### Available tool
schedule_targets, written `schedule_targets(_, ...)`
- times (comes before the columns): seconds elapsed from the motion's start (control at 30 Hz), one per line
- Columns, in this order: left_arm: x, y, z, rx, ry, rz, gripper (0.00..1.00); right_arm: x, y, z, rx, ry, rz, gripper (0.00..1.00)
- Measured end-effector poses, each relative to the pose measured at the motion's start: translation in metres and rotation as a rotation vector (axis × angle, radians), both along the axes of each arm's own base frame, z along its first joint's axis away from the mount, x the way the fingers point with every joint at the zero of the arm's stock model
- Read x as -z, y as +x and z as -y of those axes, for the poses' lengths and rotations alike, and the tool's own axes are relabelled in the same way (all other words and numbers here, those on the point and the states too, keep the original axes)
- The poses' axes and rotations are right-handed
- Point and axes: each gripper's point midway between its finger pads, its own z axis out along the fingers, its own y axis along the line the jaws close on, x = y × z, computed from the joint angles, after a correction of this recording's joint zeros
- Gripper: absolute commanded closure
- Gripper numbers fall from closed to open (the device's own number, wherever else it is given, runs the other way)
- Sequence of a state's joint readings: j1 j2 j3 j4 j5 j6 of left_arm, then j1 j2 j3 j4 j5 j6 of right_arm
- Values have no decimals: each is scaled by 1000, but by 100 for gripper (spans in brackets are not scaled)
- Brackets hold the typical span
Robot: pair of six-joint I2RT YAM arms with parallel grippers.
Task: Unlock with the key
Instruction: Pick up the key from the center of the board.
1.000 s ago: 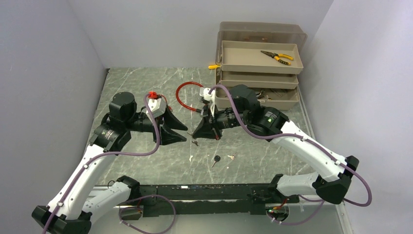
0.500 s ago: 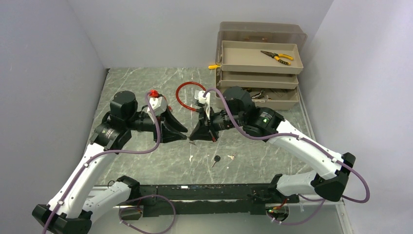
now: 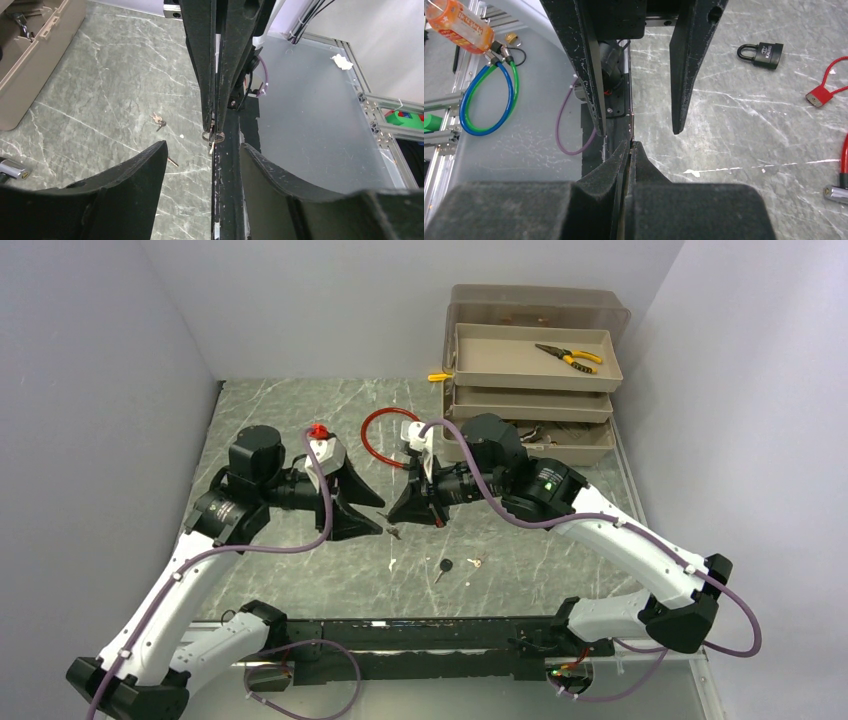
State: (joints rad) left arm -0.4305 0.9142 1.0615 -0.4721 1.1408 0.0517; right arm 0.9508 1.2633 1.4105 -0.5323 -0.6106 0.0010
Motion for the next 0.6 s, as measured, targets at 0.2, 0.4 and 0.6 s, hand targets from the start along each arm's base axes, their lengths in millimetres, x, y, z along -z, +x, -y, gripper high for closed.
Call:
schedule_targets(0.2, -5, -6, -1, 18, -12, 23, 27, -1, -2, -1, -5, 2, 2, 100)
schedule_targets(0.4, -11, -14, -5, 30, -27, 71, 24, -1, -4, -1, -12, 0, 2, 100)
schedule_targets(0.6, -19, -23, -7, 55, -50, 115, 26, 0, -6, -1, -15, -2, 1, 100)
